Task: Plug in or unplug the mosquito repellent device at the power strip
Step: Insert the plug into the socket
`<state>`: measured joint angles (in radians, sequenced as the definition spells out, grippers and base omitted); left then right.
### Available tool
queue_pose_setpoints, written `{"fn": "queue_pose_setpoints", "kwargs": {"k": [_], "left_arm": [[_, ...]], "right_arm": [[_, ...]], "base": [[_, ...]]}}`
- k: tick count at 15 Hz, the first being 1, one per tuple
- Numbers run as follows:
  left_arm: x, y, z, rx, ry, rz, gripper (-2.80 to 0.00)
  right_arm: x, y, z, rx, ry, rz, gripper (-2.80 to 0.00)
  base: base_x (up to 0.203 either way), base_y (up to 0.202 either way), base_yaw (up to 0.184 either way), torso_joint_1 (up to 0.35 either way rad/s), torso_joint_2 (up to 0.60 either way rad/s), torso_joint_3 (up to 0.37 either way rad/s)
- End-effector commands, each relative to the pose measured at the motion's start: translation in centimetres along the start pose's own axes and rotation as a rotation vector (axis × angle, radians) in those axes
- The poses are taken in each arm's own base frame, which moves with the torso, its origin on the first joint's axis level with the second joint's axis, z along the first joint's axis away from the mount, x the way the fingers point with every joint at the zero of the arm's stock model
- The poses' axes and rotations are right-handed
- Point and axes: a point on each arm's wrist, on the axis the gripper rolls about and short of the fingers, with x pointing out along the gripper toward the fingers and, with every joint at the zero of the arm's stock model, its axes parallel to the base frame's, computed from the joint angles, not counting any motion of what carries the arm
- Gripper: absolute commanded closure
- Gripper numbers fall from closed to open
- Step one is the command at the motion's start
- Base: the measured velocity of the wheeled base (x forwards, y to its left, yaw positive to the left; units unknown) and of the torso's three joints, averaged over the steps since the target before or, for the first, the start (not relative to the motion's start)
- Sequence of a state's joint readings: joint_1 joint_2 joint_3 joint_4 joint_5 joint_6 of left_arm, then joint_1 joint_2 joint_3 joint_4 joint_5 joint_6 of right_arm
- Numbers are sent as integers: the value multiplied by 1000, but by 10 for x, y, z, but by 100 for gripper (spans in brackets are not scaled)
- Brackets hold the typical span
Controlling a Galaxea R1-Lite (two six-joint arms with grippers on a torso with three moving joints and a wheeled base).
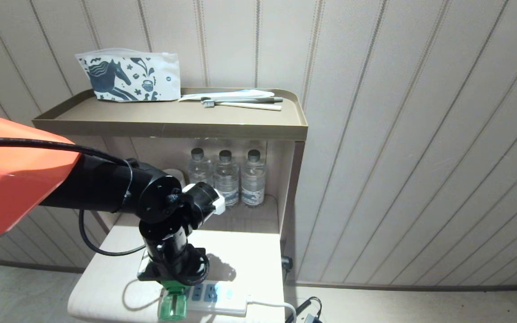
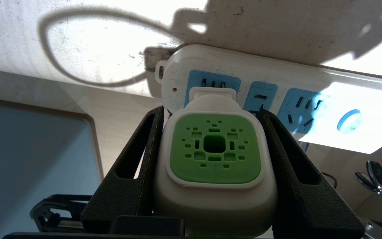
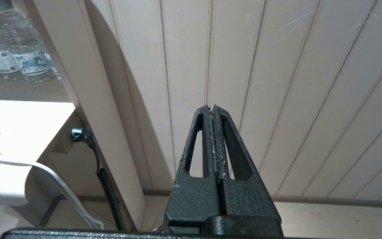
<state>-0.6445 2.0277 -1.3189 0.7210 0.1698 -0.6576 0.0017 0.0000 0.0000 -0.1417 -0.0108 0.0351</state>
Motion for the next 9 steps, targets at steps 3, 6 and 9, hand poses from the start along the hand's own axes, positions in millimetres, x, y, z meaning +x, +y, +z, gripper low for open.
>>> {"fn": "queue_pose_setpoints", "kwargs": {"k": [3, 6, 9], "left_arm": [[3, 0, 0, -2, 9, 8, 0], [6, 0, -1, -2, 16, 14, 0], [6, 1, 0, -3, 16, 14, 0]], "right_arm": [[0, 0, 0, 0, -1, 0, 0], [0, 0, 0, 0, -1, 1, 0], [0, 0, 0, 0, -1, 1, 0]], "base": [[0, 0, 0, 0, 0, 0], [0, 0, 0, 0, 0, 0], [0, 0, 0, 0, 0, 0]]}}
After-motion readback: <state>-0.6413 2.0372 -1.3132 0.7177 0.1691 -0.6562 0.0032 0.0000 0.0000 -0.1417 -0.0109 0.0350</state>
